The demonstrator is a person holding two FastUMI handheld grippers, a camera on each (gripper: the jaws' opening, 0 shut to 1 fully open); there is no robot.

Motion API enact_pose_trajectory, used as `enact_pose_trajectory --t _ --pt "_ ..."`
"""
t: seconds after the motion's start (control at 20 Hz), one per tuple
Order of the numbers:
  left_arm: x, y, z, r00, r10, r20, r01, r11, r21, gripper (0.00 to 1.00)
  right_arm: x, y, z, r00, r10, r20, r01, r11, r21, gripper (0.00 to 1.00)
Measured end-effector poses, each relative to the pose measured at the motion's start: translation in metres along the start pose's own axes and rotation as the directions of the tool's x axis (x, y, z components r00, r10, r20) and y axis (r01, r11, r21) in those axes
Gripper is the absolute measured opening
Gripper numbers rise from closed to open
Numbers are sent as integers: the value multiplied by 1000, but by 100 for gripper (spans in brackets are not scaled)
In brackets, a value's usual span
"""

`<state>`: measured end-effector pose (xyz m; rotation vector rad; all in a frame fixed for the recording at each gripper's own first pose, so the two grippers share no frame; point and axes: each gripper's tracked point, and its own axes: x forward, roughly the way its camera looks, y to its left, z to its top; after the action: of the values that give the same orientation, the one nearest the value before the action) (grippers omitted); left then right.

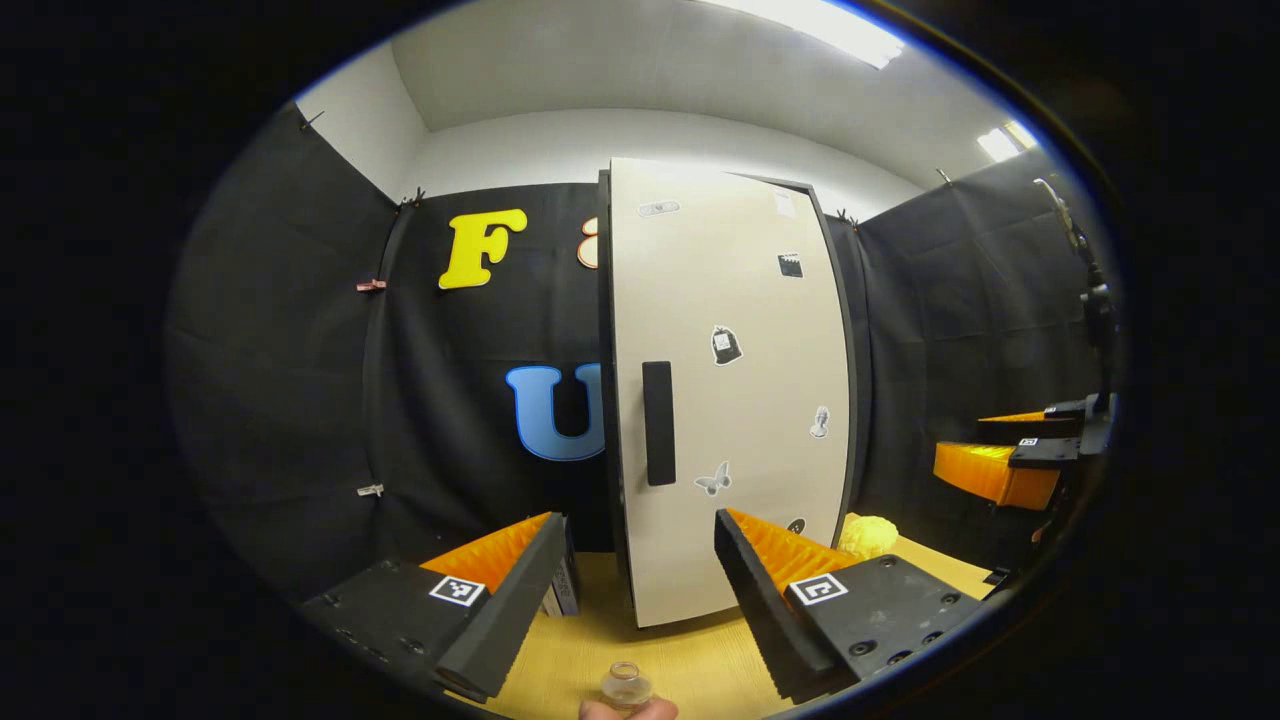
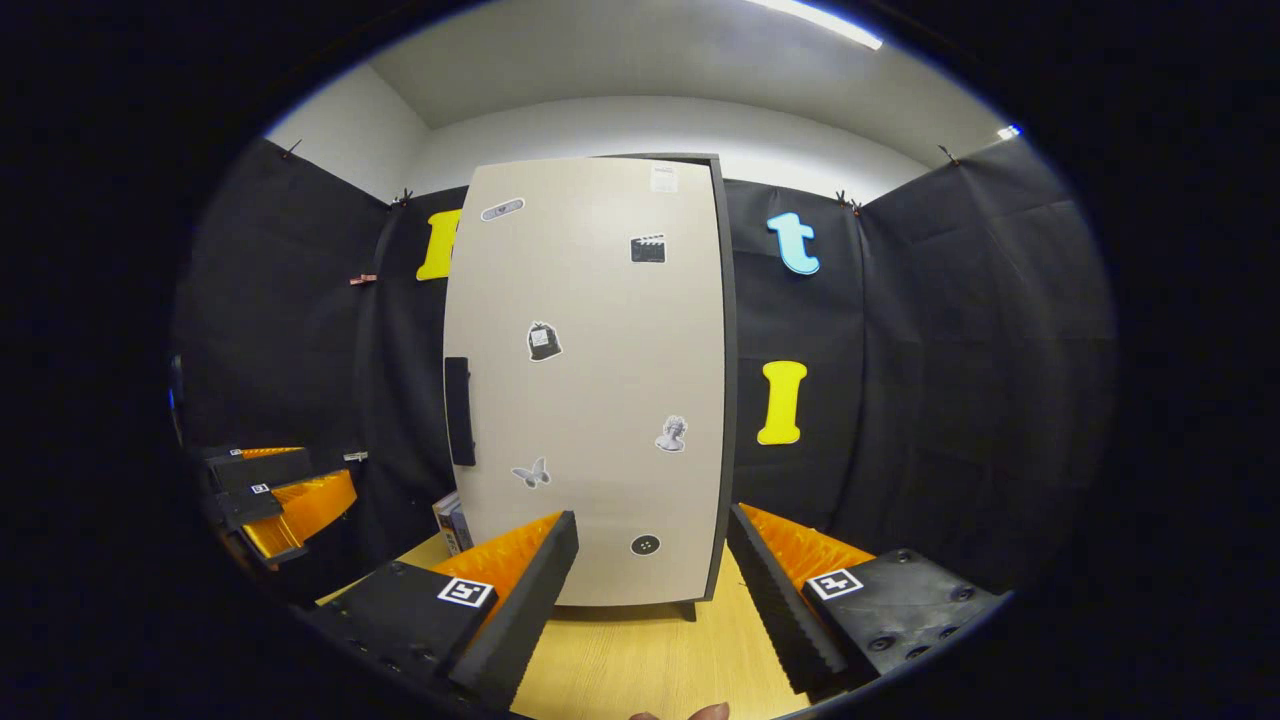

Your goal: Open the cabinet door with the right hand, grasp the bottle in the cabinet with the left hand and place it on the coaster, then close the cabinet door with the right hand.

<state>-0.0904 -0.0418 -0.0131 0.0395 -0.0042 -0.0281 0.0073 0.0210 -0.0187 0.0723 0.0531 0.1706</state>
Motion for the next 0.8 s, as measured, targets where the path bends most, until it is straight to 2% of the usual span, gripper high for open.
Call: enact_pose_trajectory --t 0.8 --pt "-9 3 3 1000 18 4 -18 1000 2 95 -11 -2 -1 1000 -12 3 12 1000 1 98"
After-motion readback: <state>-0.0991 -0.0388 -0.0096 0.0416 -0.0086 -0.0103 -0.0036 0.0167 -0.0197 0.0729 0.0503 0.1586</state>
